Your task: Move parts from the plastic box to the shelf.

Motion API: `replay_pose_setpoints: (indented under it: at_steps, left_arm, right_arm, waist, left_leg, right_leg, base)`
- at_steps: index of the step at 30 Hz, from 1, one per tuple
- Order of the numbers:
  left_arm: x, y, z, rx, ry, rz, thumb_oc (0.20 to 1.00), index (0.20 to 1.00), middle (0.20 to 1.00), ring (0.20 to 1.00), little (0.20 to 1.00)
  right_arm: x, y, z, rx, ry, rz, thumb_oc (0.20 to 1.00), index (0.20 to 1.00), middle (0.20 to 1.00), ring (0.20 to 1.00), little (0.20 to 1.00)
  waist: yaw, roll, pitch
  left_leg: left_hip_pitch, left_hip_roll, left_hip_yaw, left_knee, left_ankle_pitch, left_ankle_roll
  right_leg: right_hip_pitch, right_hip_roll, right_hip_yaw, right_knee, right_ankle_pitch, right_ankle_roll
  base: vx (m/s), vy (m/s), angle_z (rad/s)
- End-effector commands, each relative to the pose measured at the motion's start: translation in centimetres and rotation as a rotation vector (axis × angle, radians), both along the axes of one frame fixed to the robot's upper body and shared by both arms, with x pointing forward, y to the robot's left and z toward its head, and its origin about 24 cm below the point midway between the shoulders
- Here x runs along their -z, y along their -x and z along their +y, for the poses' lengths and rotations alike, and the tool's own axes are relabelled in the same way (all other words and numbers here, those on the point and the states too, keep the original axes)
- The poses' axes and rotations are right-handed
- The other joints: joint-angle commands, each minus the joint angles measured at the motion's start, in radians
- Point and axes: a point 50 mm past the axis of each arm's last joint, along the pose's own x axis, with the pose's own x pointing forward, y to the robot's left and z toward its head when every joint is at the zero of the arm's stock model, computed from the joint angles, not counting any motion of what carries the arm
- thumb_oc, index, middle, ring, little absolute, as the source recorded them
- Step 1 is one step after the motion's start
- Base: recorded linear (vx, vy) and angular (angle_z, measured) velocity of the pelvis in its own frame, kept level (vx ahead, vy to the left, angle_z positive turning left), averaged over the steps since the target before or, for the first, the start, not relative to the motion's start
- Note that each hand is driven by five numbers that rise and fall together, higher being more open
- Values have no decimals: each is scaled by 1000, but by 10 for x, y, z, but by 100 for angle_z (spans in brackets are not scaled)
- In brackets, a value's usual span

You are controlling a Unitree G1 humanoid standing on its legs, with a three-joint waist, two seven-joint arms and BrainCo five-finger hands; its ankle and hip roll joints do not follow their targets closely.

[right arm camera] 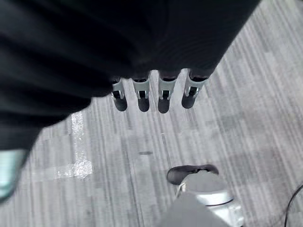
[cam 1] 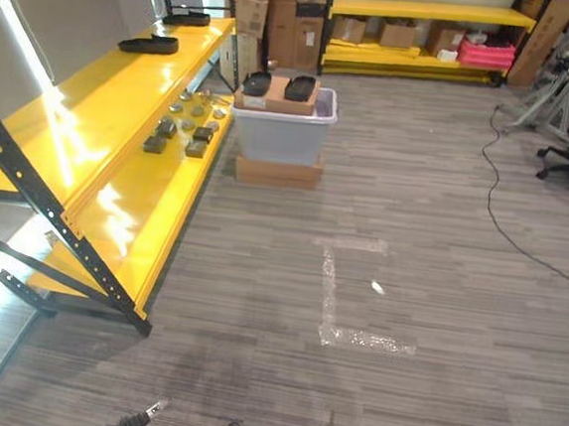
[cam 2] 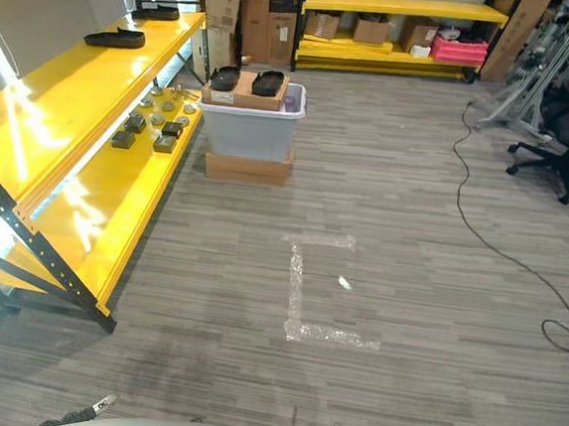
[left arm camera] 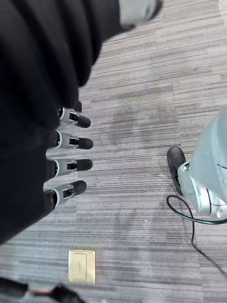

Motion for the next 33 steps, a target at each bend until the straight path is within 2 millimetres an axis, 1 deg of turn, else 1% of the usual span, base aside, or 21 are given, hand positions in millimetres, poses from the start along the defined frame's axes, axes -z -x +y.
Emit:
replay_pose_setpoints:
  at_steps: [1,2,5,6,7,11,15,18,20,22,24,26,28,29,30,31,33]
  left_arm:
    - [-3,-13,7,-52,-8,-33,1000,1000,1000,1000,1000]
    - [-3,-12,6,-86,-2,-36,1000,1000,1000,1000,1000]
    - [-3,-10,7,-111,4,-32,1000,1000,1000,1000,1000]
    - [-3,-15,5,-109,-3,-57,1000,1000,1000,1000,1000]
    - [-3,-15,5,-109,-3,-57,1000,1000,1000,1000,1000]
    - [-8,-33,8,-48,-29,-132,1000,1000,1000,1000,1000]
    - [-11,-39,13,14,-70,-156,1000,1000,1000,1000,1000]
    - [-13,-40,16,-11,-84,-182,1000,1000,1000,1000,1000]
    - [-14,-41,19,-12,-110,-203,1000,1000,1000,1000,1000]
    - [-14,-37,21,-53,-114,-198,1000,1000,1000,1000,1000]
    - [-15,-40,21,-73,-109,-216,1000,1000,1000,1000,1000]
    - [-18,-49,19,-104,-94,-270,1000,1000,1000,1000,1000]
    - [-23,-64,15,-124,-87,-351,1000,1000,1000,1000,1000]
    - [-23,-67,12,-123,-77,-363,1000,1000,1000,1000,1000]
    - [-24,-70,10,-105,-75,-369,1000,1000,1000,1000,1000]
    - [-24,-70,10,-106,-75,-369,1000,1000,1000,1000,1000]
    - [-23,-70,9,-88,-71,-359,1000,1000,1000,1000,1000]
  right_arm:
    - [-1,-15,3,-2,-14,-26,1000,1000,1000,1000,1000]
    - [-1,-18,4,-1,-14,-41,1000,1000,1000,1000,1000]
    - [-2,-19,4,-8,-9,-48,1000,1000,1000,1000,1000]
    - [-3,-19,1,-10,5,-50,1000,1000,1000,1000,1000]
    - [-3,-19,1,-10,5,-50,1000,1000,1000,1000,1000]
    - [-3,-13,-3,-16,17,-30,1000,1000,1000,1000,1000]
    - [-4,-12,-6,16,35,-49,1000,1000,1000,1000,1000]
    - [-5,-15,-6,70,41,-97,1000,1000,1000,1000,1000]
    - [-3,-13,-2,70,35,-100,1000,1000,1000,1000,1000]
    - [-3,-13,-1,55,36,-102,1000,1000,1000,1000,1000]
    - [-4,-18,-2,52,49,-121,1000,1000,1000,1000,1000]
    - [-8,-30,-3,49,61,-173,1000,1000,1000,1000,1000]
    - [-13,-49,1,38,58,-271,1000,1000,1000,1000,1000]
    - [-15,-56,2,24,60,-292,1000,1000,1000,1000,1000]
    - [-15,-61,3,-7,65,-292,1000,1000,1000,1000,1000]
    - [-15,-61,3,-7,65,-292,1000,1000,1000,1000,1000]
    - [-14,-63,6,-69,56,-269,1000,1000,1000,1000,1000]
  waist:
    - [-3,-18,33]
    - [-6,-20,29]
    - [-7,-22,29]
    - [-9,-27,26]
    - [-8,-27,26]
    - [-3,-40,29]
    - [-1,-48,33]
    - [-3,-50,35]
    - [-3,-51,36]
    - [-3,-53,33]
    - [-4,-53,30]
    - [-5,-51,29]
    - [-5,-50,31]
    - [-6,-50,31]
    - [-5,-51,30]
    - [-5,-51,30]
    - [-1,-54,27]
  left_leg:
    - [60,41,-105,-70,-37,-54]
    - [65,42,-99,-74,-38,-54]
    - [67,44,-96,-76,-39,-53]
    - [73,46,-92,-81,-41,-53]
    - [73,46,-92,-81,-41,-53]
    - [69,45,-100,-80,-41,-54]
    - [68,45,-103,-81,-43,-54]
    - [69,45,-99,-81,-46,-53]
    - [70,45,-98,-81,-46,-53]
    - [70,45,-98,-82,-46,-52]
    - [72,45,-95,-85,-48,-52]
    - [75,44,-92,-85,-51,-51]
    - [79,42,-92,-85,-53,-50]
    - [79,41,-92,-84,-53,-49]
    - [79,40,-92,-84,-54,-49]
    - [79,40,-92,-84,-54,-49]
    - [80,38,-94,-83,-56,-48]
  right_leg:
    - [188,-50,11,-261,73,103]
    - [190,-50,14,-261,73,104]
    - [191,-50,16,-260,73,104]
    - [193,-49,19,-263,73,105]
    - [193,-49,20,-263,73,105]
    - [192,-51,15,-264,76,107]
    - [191,-51,14,-264,77,108]
    - [191,-52,19,-265,78,109]
    - [190,-53,21,-265,78,110]
    - [191,-54,21,-266,79,111]
    - [191,-56,23,-267,78,114]
    - [193,-57,25,-267,77,116]
    - [195,-60,26,-266,77,118]
    - [195,-62,26,-265,77,119]
    - [195,-63,26,-265,78,119]
    - [195,-63,26,-265,78,119]
    - [197,-64,25,-265,77,119]
  base:
    - [18,35,-1]
    - [0,0,0]
    - [6,3,-3]
    - [16,9,-10]
    - [17,5,-9]
    - [-2,-6,-2]
    - [-5,-4,2]
    - [2,5,-1]
    - [2,7,-2]
    - [0,0,0]
    - [0,0,0]
    - [19,33,-1]
    - [12,37,-3]
    - [7,36,-3]
    - [5,21,-4]
    - [8,13,-4]
    - [17,13,-4]
